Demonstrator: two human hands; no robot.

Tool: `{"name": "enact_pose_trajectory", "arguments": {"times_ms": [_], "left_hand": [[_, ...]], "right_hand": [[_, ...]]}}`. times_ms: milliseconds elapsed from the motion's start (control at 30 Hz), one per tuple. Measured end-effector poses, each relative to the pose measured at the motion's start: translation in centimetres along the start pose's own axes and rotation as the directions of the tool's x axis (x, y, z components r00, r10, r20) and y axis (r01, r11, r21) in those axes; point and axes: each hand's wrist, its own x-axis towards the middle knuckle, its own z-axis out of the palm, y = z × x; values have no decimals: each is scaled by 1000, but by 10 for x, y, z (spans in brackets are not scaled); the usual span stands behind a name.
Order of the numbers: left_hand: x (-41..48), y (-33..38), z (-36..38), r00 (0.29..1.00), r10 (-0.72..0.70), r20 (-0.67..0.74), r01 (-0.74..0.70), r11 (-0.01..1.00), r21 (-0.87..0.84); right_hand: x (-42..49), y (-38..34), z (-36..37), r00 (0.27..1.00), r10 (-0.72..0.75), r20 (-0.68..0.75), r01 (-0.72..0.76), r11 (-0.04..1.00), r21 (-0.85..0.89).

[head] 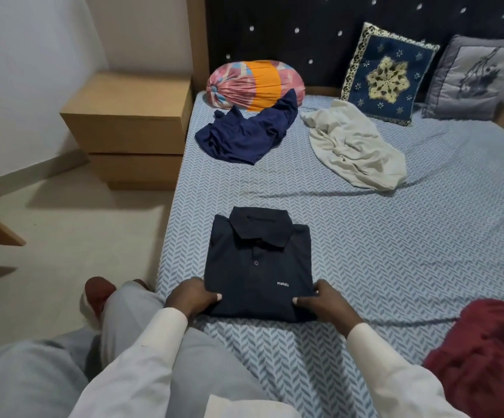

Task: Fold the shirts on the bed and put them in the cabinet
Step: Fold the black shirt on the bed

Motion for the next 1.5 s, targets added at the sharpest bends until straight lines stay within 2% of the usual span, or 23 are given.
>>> {"name": "enact_pose_trajectory", "arguments": {"times_ms": [100, 200, 300, 367, 433, 533, 633, 800, 933, 1067, 1200, 1300, 1400, 1500], "left_hand": [[-4, -4, -3, 999, -14, 33, 12, 998, 57], [-10, -1, -2, 999, -22, 30, 17, 986, 163], [-14, 7, -3, 996, -36, -86, 50, 983, 175], [-12, 16, -4, 979, 61, -197, -36, 991, 128], [-4, 29, -4, 940, 212, -267, -189, 976, 111], [12, 53, -1, 898, 344, -275, -316, 938, 141], [31, 63, 0, 897, 358, -257, -331, 932, 145], [66, 68, -12, 917, 331, -224, -290, 936, 198], [89, 84, -25, 959, 229, -166, -185, 952, 243], [106, 92, -34, 978, 154, -143, -119, 967, 225], [99, 88, -35, 985, 144, -95, -130, 981, 144], [69, 74, -25, 974, 192, -124, -179, 978, 106], [34, 63, -4, 941, 283, -185, -248, 949, 193], [-2, 47, 23, 906, 393, -156, -327, 885, 331]], "right_hand": [[2, 6, -2, 999, -4, 45, 5, 999, -32], [3, 11, -6, 998, -14, -58, 5, 990, -144], [5, 1, -9, 974, -91, -208, 64, 989, -135], [17, -13, -11, 934, -201, -295, 158, 974, -164], [35, -32, -13, 899, -275, -339, 223, 957, -186], [59, -60, -16, 893, -319, -317, 254, 939, -230], [78, -78, -14, 893, -347, -287, 256, 915, -312], [97, -88, -9, 896, -352, -270, 188, 852, -488], [110, -92, -6, 914, -310, -261, 132, 837, -531], [117, -98, -7, 952, -237, -191, 103, 840, -532], [120, -102, -15, 974, -188, -124, 96, 845, -526], [106, -100, -16, 976, -207, -71, 141, 844, -518], [73, -84, 3, 914, -363, -179, 202, 793, -575], [33, -57, 31, 776, -571, -268, 364, 752, -550]]}}
